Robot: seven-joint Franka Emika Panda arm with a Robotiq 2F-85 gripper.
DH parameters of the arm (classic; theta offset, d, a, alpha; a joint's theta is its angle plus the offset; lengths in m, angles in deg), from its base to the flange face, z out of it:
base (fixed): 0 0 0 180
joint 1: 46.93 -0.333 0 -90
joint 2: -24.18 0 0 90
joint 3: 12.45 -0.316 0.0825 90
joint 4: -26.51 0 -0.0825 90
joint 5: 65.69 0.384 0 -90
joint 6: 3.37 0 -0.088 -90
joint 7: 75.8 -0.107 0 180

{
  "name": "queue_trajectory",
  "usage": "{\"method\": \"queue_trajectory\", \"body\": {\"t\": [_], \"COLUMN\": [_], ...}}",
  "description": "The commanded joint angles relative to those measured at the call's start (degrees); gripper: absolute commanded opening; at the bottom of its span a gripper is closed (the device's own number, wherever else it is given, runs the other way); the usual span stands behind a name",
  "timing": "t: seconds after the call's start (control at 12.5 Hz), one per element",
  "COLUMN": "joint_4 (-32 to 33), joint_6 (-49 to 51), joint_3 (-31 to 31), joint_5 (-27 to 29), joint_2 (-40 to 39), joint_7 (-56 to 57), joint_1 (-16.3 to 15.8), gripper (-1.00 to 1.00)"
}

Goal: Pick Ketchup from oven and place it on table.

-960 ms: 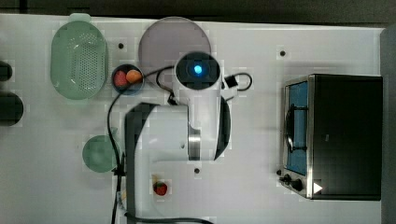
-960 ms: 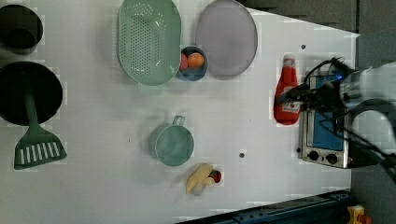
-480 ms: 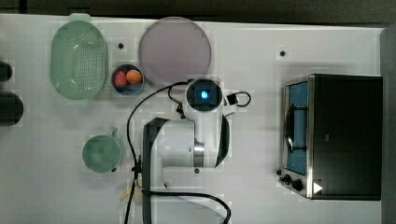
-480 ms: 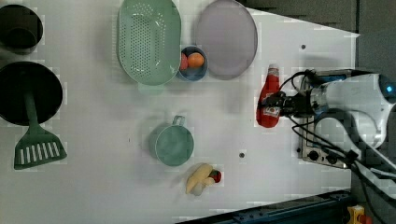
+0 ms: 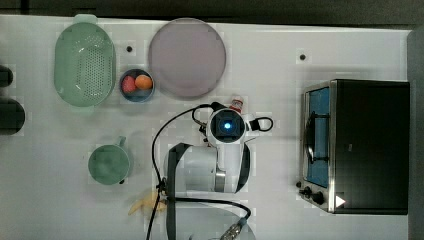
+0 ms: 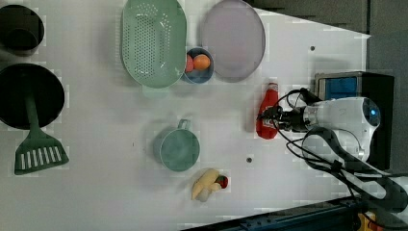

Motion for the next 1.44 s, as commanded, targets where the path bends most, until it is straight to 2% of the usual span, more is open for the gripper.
{"method": "queue_trajectory", "body": {"t": [0.08, 0.24, 0.4, 0.72, 1.04, 1.2, 1.44], "joint_4": [-1.34, -3.15, -6.95, -21.16, -37.55, -42.55, -46.36], "joint_6": [-2.19, 0.61, 8.23, 30.07, 52.5, 59.71, 60.52], "joint_3": [1.65, 2.46, 2.85, 3.28, 4.02, 4.28, 4.28], "joint_5": [1.1, 1.11, 1.09, 1.0, -2.95, -3.11, -3.11], "joint_2": [2.29, 6.63, 12.41, 20.63, 21.27, 21.35, 21.45], "joint_7": [-2.54, -7.36, -13.17, -18.19, -21.19, -21.66, -21.66], "joint_1": [-0.41, -0.41, -0.41, -0.31, -0.25, -0.25, -0.27], "gripper": [1.0, 1.0, 1.0, 1.0, 1.0, 1.0, 1.0]}}
